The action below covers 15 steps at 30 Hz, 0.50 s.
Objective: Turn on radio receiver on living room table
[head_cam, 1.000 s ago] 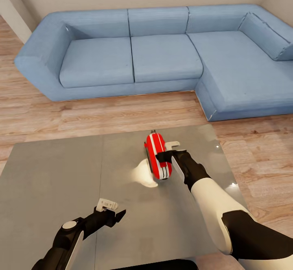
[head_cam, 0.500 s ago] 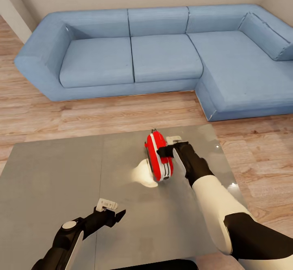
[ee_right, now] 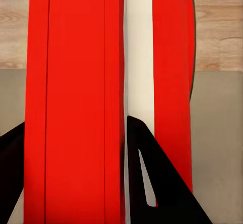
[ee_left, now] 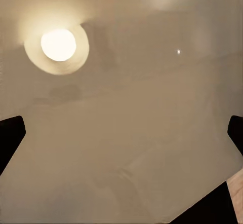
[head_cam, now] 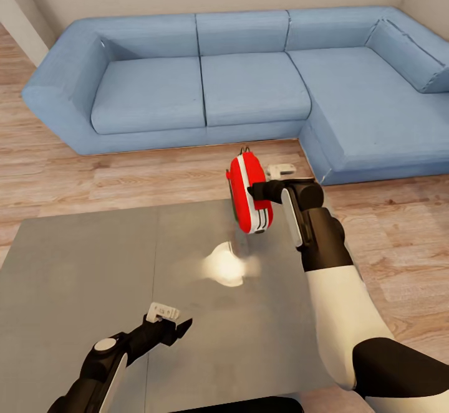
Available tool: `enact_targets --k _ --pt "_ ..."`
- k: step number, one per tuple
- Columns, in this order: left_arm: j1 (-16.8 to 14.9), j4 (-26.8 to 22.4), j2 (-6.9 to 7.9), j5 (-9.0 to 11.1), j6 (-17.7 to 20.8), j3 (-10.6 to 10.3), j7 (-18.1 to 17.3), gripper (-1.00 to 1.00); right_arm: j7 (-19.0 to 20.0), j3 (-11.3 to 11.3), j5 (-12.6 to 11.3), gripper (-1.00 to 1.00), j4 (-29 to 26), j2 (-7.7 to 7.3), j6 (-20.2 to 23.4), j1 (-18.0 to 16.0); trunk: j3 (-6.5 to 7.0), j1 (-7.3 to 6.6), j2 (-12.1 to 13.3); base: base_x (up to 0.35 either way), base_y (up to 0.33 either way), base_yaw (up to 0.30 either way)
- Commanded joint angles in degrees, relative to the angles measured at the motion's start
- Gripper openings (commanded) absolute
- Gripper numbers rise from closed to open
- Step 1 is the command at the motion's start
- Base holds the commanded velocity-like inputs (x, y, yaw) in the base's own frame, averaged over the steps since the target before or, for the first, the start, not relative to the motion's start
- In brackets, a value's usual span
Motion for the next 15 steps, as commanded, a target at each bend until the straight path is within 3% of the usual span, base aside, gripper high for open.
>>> enact_targets --k 1,9,13,15 --pt "0.0 0.0 0.0 0.0 -0.3 0.0 0.0 1.0 0.0 0.0 -0.2 -1.0 -0.1 0.0 0.1 0.0 0.0 0.0 0.0 0.0 0.0 0.0" --pt "0.0 0.0 0.0 0.0 -0.7 0.1 -0.1 1.0 1.9 0.1 -0.3 -1.0 -0.2 0.0 3.7 0.0 0.0 0.0 0.0 0.0 0.0 0.0" --pt "0.0 0.0 0.03 0.1 -0.7 0.1 -1.1 1.0 6.5 0.3 0.0 -1.0 -0.3 0.0 3.7 0.1 0.0 0.0 0.0 0.0 0.0 0.0" --pt "0.0 0.0 0.14 0.1 -0.6 0.1 -2.5 1.0 7.8 1.9 0.2 -1.0 -1.0 0.0 3.7 0.3 0.0 0.0 0.0 0.0 0.0 0.0"
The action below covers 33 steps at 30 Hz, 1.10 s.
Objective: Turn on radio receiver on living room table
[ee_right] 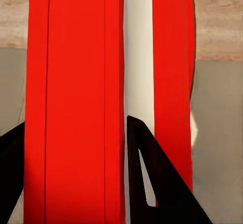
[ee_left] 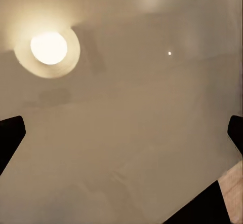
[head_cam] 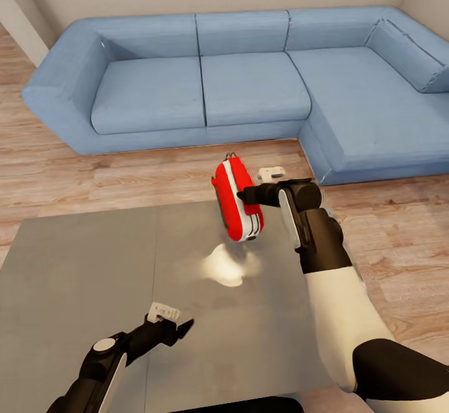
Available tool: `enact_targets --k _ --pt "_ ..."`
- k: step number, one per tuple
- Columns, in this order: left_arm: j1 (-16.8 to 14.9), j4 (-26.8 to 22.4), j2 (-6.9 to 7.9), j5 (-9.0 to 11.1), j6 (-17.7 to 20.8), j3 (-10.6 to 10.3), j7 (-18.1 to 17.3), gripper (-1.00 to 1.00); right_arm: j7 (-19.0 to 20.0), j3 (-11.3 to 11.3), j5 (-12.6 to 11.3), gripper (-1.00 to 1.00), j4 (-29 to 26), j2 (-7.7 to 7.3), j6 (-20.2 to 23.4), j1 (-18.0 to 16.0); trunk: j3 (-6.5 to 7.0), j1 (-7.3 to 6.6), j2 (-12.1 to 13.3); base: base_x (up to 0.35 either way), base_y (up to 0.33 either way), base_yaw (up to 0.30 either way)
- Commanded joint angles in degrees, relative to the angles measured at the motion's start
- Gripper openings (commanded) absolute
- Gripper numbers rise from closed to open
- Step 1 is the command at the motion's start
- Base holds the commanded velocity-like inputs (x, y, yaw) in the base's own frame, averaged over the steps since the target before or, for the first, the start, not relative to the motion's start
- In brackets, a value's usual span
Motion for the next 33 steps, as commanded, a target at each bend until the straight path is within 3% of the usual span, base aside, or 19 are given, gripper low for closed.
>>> enact_targets --k 1,3,4,5,6,8,10,12,15,16,18,19,20,21,22,25,29,30,33 --pt "0.0 -0.1 0.05 0.0 0.0 0.0 -0.8 1.0 0.3 1.9 0.1 -1.0 -1.0 0.0 0.0 0.0 0.0 0.0 0.0 0.0 0.0 0.0" --pt "0.0 -0.1 0.1 0.0 0.3 0.1 -1.9 1.0 0.3 7.1 0.7 -1.0 -4.3 0.0 0.0 0.1 0.0 0.0 0.0 0.0 0.0 0.0" --pt "0.0 -0.3 0.14 0.0 0.5 0.1 -2.3 1.0 0.4 10.4 0.9 -1.0 -6.7 -2.09 -1.4 0.4 0.0 0.0 0.0 0.0 0.0 0.0" --pt "0.0 -0.5 0.17 0.0 0.6 0.1 -2.4 1.0 0.4 11.9 1.0 -1.0 -7.9 -4.12 -2.9 0.9 0.0 0.0 0.0 0.0 0.0 0.0" --pt "0.0 -0.7 0.18 0.0 0.6 0.1 -2.5 1.0 0.4 12.4 1.1 -1.0 -8.4 -5.12 -3.8 1.2 0.0 0.0 0.0 0.0 0.0 0.0" --pt "0.0 -1.4 0.21 0.0 1.3 0.1 -2.6 1.0 0.2 14.6 1.3 -1.0 -10.5 -9.07 -8.1 2.9 0.0 0.0 0.0 0.0 0.0 0.0" --pt "0.0 -1.6 0.21 0.0 1.8 0.1 -2.7 1.0 0.0 15.2 1.4 -1.0 -11.1 -10.21 -9.4 3.7 0.0 0.0 0.0 0.0 0.0 0.0" --pt "0.0 -2.4 0.31 0.0 3.3 0.2 -2.9 1.0 -1.2 16.4 3.0 -1.0 -11.7 -12.46 -12.6 6.4 0.0 0.0 0.0 0.0 0.0 0.0" --pt "0.0 -5.1 0.82 0.2 6.1 0.4 -4.0 1.0 -4.2 19.0 8.8 -1.0 -11.8 -14.42 -19.4 10.3 0.0 0.0 0.0 0.0 0.0 0.0" --pt "-2.2 -8.7 1.86 1.2 12.9 1.4 -7.6 1.0 -8.2 20.9 18.3 -1.0 -11.9 -15.56 -26.8 13.5 0.0 0.0 0.0 0.0 0.0 0.0" --pt "-3.7 -9.3 2.59 1.5 15.9 2.0 -9.2 1.0 -9.0 21.2 21.0 -1.0 -12.0 -15.71 -28.1 14.4 0.0 0.0 0.0 0.0 0.0 0.0" --pt "-5.2 -9.7 3.54 1.7 19.0 2.9 -11.0 1.0 -9.7 21.4 23.6 -1.0 -12.0 -15.81 -29.0 15.4 0.0 0.0 0.0 0.0 0.0 0.0" --pt "-7.3 -10.0 5.08 2.1 22.9 4.5 -14.3 1.0 -11.1 21.9 27.1 -1.0 -12.0 -15.89 -29.8 17.1 0.0 0.0 0.0 0.0 0.0 0.0" --pt "-7.9 -10.1 5.59 2.3 23.9 5.1 -15.6 1.0 -11.7 22.2 28.2 -1.0 -12.0 -15.91 -30.0 17.8 0.0 0.0 0.0 0.0 0.0 0.0" --pt "-9.5 -10.3 7.07 3.2 26.0 7.2 -19.8 1.0 -14.3 23.4 31.6 -1.0 -12.0 -15.98 -30.8 19.9 0.0 0.0 0.0 0.0 0.0 0.0" --pt "-11.1 -10.4 9.06 5.3 27.5 10.5 -26.2 1.0 -20.2 25.5 36.5 -1.0 -11.6 -16.04 -33.2 23.4 0.0 0.0 0.0 0.0 0.0 0.0" --pt "-12.3 -10.6 9.92 8.1 28.6 12.1 -29.7 1.0 -26.8 28.2 40.8 -1.0 -10.5 -16.05 -35.3 27.1 0.0 0.0 0.0 0.0 0.0 0.0" --pt "-13.6 -10.6 10.12 9.5 30.3 12.5 -30.5 1.0 -30.4 30.4 43.3 -1.0 -9.1 -16.09 -35.8 28.8 0.0 0.0 0.0 0.0 0.0 0.0" --pt "-16.0 -10.8 10.26 10.7 32.7 12.8 -31.1 1.0 -36.5 34.5 47.1 -1.0 -4.6 -16.07 -36.2 30.2 0.0 0.0 0.0 0.0 0.0 0.0"
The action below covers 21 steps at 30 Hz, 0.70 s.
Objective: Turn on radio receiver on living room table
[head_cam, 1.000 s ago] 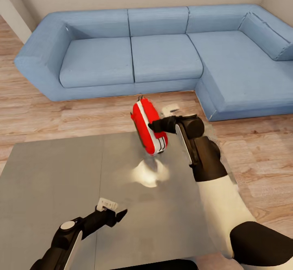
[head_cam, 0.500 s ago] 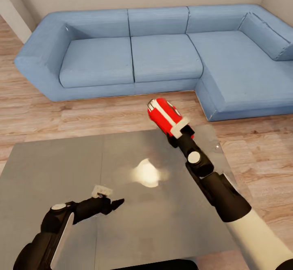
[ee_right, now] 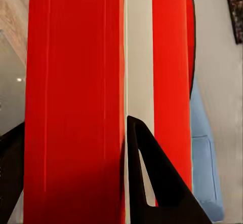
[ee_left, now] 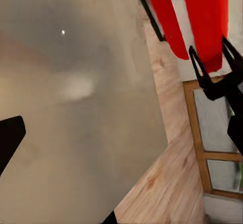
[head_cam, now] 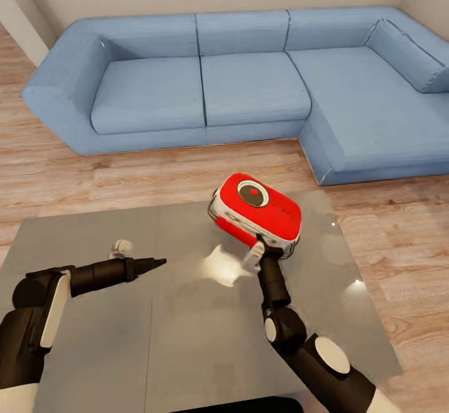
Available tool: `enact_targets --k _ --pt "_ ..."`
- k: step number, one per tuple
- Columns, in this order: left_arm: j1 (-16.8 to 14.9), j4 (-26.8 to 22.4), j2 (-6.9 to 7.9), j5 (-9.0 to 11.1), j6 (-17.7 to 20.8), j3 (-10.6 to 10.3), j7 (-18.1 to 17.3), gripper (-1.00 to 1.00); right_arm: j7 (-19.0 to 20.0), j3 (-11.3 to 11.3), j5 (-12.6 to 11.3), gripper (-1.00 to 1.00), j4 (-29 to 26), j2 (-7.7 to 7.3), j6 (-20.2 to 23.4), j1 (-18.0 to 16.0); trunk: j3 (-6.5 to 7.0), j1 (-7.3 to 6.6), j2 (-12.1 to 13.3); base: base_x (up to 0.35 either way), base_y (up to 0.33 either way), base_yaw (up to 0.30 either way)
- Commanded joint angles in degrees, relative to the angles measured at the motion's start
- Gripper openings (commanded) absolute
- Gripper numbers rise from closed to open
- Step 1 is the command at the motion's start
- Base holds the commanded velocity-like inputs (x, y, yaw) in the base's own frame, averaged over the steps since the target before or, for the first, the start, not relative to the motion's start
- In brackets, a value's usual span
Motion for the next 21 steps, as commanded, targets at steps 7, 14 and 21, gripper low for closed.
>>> enact_targets --k 7,14,21 --pt "-2.6 -0.1 0.07 0.8 1.3 0.1 -0.4 1.0 -18.0 12.6 3.9 -1.0 13.1 0.17 0.5 0.7 0.0 0.0 0.0 0.0 0.0 0.0" --pt "-5.0 -0.1 -0.33 2.5 1.3 0.1 -0.5 1.0 -19.9 22.2 4.2 -1.0 17.1 0.37 5.4 0.7 0.0 0.0 0.0 0.0 0.0 0.0" --pt "-5.4 -0.1 -0.45 4.8 1.3 -0.2 -0.5 1.0 -20.0 29.8 3.9 -1.0 19.6 0.69 7.9 0.7 0.0 0.0 0.0 0.0 0.0 0.0"
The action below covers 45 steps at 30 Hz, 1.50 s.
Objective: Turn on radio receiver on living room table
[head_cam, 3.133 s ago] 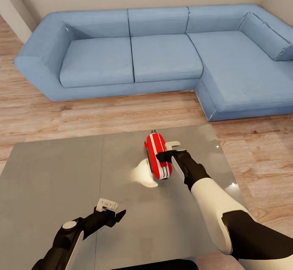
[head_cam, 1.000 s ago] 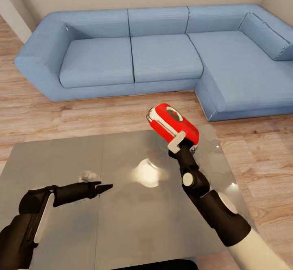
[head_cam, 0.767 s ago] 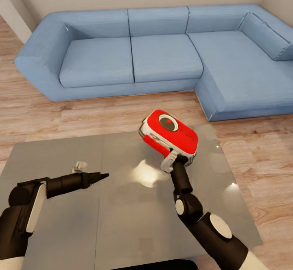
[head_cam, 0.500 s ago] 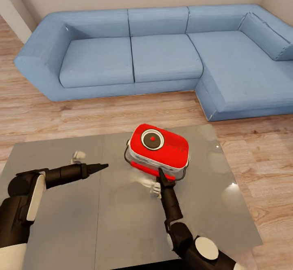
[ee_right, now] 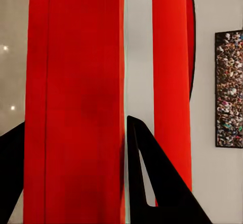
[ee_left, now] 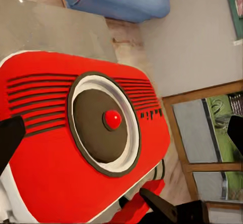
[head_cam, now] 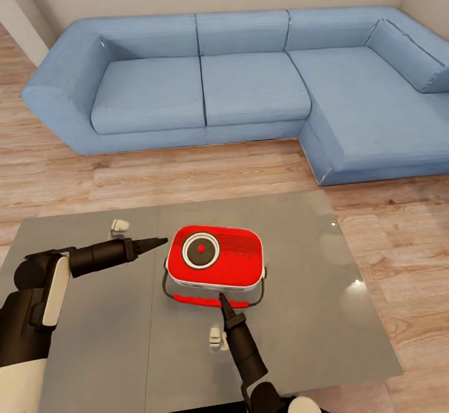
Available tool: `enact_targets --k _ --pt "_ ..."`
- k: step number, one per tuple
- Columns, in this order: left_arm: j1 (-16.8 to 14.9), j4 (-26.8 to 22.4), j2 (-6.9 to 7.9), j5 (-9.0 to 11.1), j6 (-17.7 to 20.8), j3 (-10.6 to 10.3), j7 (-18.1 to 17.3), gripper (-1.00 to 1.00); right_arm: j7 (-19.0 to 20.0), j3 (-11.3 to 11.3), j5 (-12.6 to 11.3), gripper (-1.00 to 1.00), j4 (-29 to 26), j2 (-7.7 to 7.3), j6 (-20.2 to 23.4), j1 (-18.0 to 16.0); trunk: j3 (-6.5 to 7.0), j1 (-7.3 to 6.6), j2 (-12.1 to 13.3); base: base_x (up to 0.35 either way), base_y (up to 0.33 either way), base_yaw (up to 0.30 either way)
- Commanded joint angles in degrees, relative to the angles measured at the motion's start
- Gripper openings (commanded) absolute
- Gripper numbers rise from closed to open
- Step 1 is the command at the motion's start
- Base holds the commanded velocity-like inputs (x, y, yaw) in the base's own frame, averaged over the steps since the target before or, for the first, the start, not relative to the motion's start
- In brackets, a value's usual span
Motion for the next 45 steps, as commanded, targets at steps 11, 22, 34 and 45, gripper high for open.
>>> enact_targets --k 11,22,34,45 --pt "-0.1 0.1 -1.51 0.1 0.0 -0.7 0.1 -1.0 -8.4 0.9 0.3 -1.0 11.0 3.15 0.4 0.0 0.0 0.0 0.0 0.0 0.0 0.0" --pt "-0.1 0.1 -1.68 0.1 0.0 -2.8 0.1 -1.0 -10.3 0.8 -0.8 -1.0 10.6 4.49 0.3 0.0 0.0 0.0 0.0 0.0 0.0 0.0" --pt "-0.1 0.2 -1.71 -0.3 0.0 -2.9 0.1 -1.0 -10.3 0.8 -3.1 -1.0 9.7 5.23 0.3 0.0 0.0 0.0 0.0 0.0 0.0 0.0" --pt "-0.1 0.3 -1.88 -0.4 0.0 -2.9 0.1 -1.0 -10.3 0.8 -4.1 -1.0 8.5 5.89 0.3 0.0 0.0 0.0 0.0 0.0 0.0 0.0"
